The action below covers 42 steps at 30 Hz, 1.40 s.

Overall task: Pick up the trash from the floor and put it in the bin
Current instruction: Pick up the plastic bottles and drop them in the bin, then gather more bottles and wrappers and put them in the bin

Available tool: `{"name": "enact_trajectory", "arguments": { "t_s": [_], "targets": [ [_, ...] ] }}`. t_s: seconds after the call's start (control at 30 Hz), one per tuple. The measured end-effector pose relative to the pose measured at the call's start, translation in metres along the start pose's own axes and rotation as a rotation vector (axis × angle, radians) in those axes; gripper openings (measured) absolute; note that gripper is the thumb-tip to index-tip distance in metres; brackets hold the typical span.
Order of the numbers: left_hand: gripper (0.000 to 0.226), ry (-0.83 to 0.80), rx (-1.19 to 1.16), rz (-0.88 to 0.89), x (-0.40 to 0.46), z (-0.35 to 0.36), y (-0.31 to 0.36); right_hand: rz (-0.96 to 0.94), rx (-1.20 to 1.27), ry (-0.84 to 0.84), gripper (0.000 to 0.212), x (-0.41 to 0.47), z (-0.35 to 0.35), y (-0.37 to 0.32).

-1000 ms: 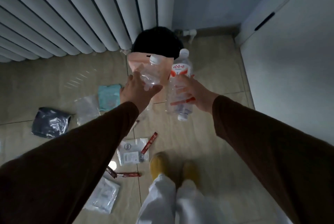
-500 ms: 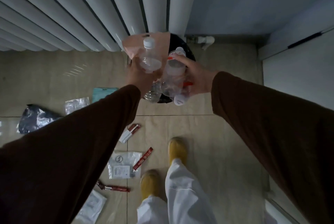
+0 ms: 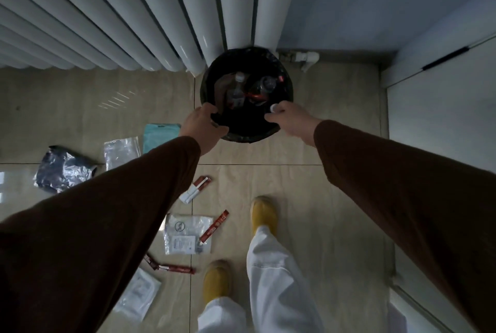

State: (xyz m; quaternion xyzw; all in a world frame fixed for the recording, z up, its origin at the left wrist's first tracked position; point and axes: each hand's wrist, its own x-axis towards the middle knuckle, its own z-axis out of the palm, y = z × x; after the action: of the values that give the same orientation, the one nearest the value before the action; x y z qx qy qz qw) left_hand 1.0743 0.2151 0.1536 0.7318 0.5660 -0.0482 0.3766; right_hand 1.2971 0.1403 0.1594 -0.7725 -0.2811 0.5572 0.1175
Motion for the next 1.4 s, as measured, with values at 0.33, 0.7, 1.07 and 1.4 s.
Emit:
{"name": "enact_trajectory", "arguments": {
  "t_s": [0.33, 0.7, 1.07, 1.4],
  "targets": [
    [0.051, -0.053, 0.210, 0.116, -0.169, -0.011, -0.075, -0.218, -0.556, 0.142, 0.051, -0.159, 0.123, 0.031],
    [0.056, -0.120, 0.313, 0.016, -0.348, 0.010, -0.196, -0.340, -0.786, 0.098, 0.049, -0.272, 0.275, 0.090],
    [0.053, -0.133, 0.296, -0.070, -0.483, 0.016, -0.332, -0.346, -0.857, 0.025, 0.049, -0.345, 0.427, 0.111],
    [0.058, -0.146, 0.301, -0.061, -0.591, -0.057, -0.521, -0.307, -0.815, 0.023, 0.048, -0.409, 0.635, 0.055]
  ]
}}
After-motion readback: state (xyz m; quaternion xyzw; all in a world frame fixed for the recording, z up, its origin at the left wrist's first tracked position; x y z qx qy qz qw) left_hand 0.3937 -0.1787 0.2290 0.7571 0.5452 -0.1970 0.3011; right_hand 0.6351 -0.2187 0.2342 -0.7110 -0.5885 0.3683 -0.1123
